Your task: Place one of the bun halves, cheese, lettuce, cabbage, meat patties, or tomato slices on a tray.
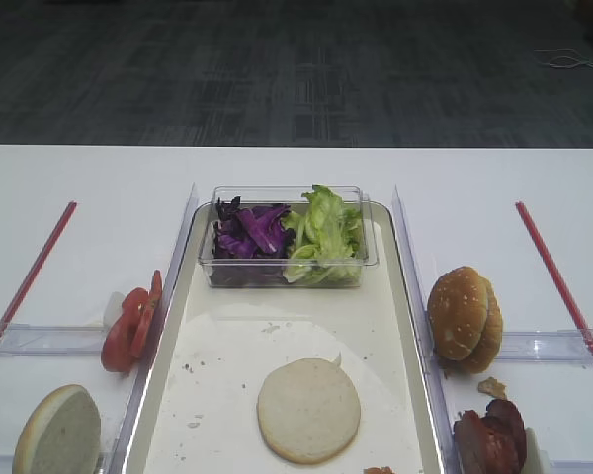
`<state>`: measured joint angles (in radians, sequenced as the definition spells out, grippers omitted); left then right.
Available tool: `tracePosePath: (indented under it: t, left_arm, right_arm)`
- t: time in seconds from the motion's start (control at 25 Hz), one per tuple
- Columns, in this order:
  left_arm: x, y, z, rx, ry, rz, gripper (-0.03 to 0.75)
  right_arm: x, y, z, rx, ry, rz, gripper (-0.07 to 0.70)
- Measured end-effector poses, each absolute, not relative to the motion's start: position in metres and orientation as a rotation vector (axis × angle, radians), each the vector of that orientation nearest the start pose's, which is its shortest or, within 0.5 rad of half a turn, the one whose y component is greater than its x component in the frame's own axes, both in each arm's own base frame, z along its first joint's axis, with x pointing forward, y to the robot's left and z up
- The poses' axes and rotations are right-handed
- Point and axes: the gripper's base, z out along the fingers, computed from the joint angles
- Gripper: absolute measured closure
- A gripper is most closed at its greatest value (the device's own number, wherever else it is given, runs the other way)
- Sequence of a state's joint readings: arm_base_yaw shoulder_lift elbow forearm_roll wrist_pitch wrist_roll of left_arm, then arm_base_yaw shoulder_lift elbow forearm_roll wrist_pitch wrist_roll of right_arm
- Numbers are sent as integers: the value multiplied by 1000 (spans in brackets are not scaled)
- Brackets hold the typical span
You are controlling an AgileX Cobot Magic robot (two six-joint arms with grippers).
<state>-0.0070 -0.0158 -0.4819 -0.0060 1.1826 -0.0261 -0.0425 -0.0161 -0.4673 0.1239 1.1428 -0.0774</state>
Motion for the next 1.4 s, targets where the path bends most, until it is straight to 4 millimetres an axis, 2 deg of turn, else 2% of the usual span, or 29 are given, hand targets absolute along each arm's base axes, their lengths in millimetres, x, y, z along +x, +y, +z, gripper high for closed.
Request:
tracePosePath:
  t: [1.4]
  left_arm:
    - [-11, 0, 263, -21, 2169, -27, 315]
  right_arm:
    - [-7, 11, 262, -48, 2137, 81, -55]
